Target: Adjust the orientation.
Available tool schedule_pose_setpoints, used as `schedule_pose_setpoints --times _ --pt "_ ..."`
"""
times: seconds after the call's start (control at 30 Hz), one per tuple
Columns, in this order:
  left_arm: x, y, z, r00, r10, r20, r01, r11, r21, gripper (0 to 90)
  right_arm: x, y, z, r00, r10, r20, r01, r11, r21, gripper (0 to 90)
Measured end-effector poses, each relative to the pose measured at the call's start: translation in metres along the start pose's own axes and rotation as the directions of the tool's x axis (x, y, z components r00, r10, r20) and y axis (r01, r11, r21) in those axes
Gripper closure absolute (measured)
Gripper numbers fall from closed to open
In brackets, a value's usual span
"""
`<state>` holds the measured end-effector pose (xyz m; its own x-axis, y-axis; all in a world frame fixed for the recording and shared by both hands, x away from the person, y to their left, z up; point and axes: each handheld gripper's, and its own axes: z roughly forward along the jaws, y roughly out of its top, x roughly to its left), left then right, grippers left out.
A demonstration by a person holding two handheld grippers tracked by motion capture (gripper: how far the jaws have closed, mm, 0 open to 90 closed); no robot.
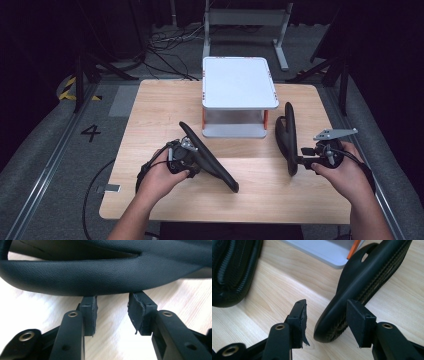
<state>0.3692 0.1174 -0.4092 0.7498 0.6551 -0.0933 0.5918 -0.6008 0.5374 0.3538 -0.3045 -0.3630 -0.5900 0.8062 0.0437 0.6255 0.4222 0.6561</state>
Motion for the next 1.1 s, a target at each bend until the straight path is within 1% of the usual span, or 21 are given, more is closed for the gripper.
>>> schedule_pose_setpoints --times 0.03,0.1,0.17,0.2,0.27,0.33,0.4,0.43,0.5,0.57,0.6,0.67,0.7,0.77,0.83,0.87,0.9,0.93,1.0,1.03,1.1 --pt "0.0 0.0 0.0 1.0 0.0 0.0 0.0 1.0 0.0 58.2 0.0 0.0 0.0 1.0 0.0 0.0 0.0 1.0 0.0 52.1" --pt "0.0 0.007 0.002 0.9999 0.01 0.001 -0.01 0.9995 -0.03 56.7 0.001 -0.004 -0.002 1.0 0.005 0.006 -0.005 1.0 0.006 51.9" --pt "0.0 0.008 0.004 0.9999 0.011 0.002 -0.011 0.9993 -0.036 54.6 0.002 -0.007 -0.003 0.9999 0.01 0.01 -0.01 1.0 0.003 51.8" --pt "0.001 0.01 0.006 0.9997 0.023 -0.004 -0.023 0.9988 -0.044 54.6 0.002 -0.007 -0.003 0.9999 0.01 0.01 -0.01 1.0 0.003 51.8" --pt "0.002 0.013 0.012 0.9995 0.028 -0.012 -0.029 0.9976 -0.063 53.7 0.001 -0.009 -0.005 0.9998 0.013 0.013 -0.013 1.0 0.008 51.7" --pt "0.002 0.015 0.017 0.9992 0.031 -0.026 -0.033 0.9969 -0.072 52.4 0.0 -0.012 -0.005 0.9997 0.022 0.014 -0.022 1.0 0.014 51.6" --pt "0.003 0.018 0.021 0.9988 0.04 -0.027 -0.042 0.9961 -0.078 50.8 -0.001 -0.015 -0.004 0.9995 0.025 0.018 -0.025 0.999 0.02 51.6" --pt "0.003 0.018 0.022 0.9991 0.035 -0.025 -0.037 0.9961 -0.08 50.6 -0.001 -0.017 -0.004 0.9994 0.03 0.019 -0.03 0.999 0.022 51.6" --pt "0.003 0.022 0.024 0.9986 0.042 -0.031 -0.045 0.9946 -0.093 49.6 -0.001 -0.019 -0.005 0.9993 0.031 0.022 -0.032 0.999 0.023 51.5" --pt "0.003 0.024 0.026 0.9986 0.04 -0.035 -0.044 0.9939 -0.102 48.7 -0.001 -0.02 -0.006 0.9991 0.033 0.027 -0.034 0.999 0.024 51.4" --pt "0.003 0.026 0.028 0.9979 0.045 -0.046 -0.05 0.9925 -0.111 47.3 -0.001 -0.021 -0.006 0.999 0.037 0.025 -0.037 0.999 0.027 51.4" --pt "0.002 0.027 0.03 0.9977 0.045 -0.051 -0.051 0.9925 -0.111 46.2 -0.001 -0.022 -0.006 0.9989 0.039 0.025 -0.04 0.999 0.029 51.4" --pt "0.002 0.028 0.033 0.9965 0.058 -0.06 -0.064 0.991 -0.117 46.2 -0.001 -0.023 -0.006 0.9989 0.037 0.027 -0.038 0.999 0.03 51.3" --pt "0.002 0.031 0.037 0.9964 0.06 -0.059 -0.067 0.9902 -0.123 45.1 -0.001 -0.025 -0.007 0.9988 0.04 0.03 -0.041 0.999 0.034 51.2" --pt "0.0 0.033 0.044 0.9964 0.068 -0.051 -0.072 0.9936 -0.087 45.4 0.0 -0.026 -0.007 0.9984 0.046 0.033 -0.047 0.998 0.035 51.0" --pt "-0.001 0.033 0.047 0.9949 0.079 -0.062 -0.083 0.995 -0.056 45.3 0.0 -0.027 -0.008 0.9983 0.048 0.033 -0.049 0.998 0.039 50.9" --pt "-0.002 0.034 0.049 0.9943 0.087 -0.062 -0.09 0.9944 -0.055 45.6 0.0 -0.028 -0.008 0.9982 0.049 0.034 -0.05 0.998 0.038 50.8" --pt "-0.004 0.035 0.053 0.9922 0.101 -0.073 -0.105 0.9928 -0.058 45.6 0.0 -0.029 -0.008 0.9982 0.05 0.034 -0.051 0.998 0.038 50.8" --pt "-0.006 0.037 0.055 0.9917 0.107 -0.071 -0.111 0.9919 -0.061 41.5 -0.001 -0.029 -0.008 0.9982 0.048 0.037 -0.049 0.998 0.036 50.7" --pt "-0.007 0.038 0.056 0.9903 0.116 -0.076 -0.121 0.9902 -0.07 41.5 -0.001 -0.03 -0.008 0.998 0.05 0.037 -0.052 0.998 0.033 50.6" --pt "-0.01 0.041 0.057 0.9873 0.136 -0.082 -0.145 0.9837 -0.106 39.4 -0.001 -0.031 -0.009 0.9979 0.05 0.04 -0.052 0.998 0.037 50.5"
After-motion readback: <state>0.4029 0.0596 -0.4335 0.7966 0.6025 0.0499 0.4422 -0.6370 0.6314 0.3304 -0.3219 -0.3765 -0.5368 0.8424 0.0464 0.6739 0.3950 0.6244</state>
